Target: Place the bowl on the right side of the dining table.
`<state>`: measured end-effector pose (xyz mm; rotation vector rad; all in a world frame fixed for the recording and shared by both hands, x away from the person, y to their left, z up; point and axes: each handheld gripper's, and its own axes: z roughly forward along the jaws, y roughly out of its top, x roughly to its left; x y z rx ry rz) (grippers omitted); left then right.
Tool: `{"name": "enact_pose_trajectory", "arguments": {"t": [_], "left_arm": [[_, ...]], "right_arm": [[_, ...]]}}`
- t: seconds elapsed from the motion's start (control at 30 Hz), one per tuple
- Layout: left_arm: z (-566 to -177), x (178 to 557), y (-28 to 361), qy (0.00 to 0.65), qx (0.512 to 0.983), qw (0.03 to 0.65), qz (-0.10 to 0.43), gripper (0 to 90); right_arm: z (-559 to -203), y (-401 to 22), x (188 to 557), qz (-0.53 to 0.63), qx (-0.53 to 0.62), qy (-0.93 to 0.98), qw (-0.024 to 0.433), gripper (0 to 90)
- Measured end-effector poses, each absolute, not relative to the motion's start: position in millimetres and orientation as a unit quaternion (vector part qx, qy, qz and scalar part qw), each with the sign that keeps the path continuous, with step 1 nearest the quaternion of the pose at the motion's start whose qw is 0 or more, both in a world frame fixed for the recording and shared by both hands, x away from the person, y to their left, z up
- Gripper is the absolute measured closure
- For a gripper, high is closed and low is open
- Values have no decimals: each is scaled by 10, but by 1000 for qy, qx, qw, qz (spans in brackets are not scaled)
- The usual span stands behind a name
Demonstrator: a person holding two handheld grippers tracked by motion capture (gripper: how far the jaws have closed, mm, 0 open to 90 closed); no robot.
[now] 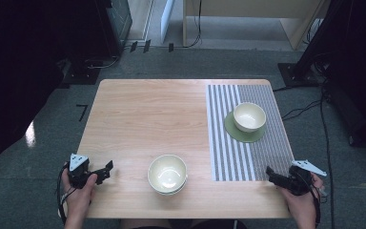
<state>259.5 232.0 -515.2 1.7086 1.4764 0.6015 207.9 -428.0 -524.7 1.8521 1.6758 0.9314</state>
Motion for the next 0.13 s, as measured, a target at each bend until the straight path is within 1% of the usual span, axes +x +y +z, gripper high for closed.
{"name": "enact_pose_trajectory", "arguments": {"t": [0.13], "left_arm": [[-5153, 2598, 2321, 582, 672, 393, 236, 8]], "right_arm": [[-5247, -4301, 2072, 349, 676, 606, 231, 7]]}}
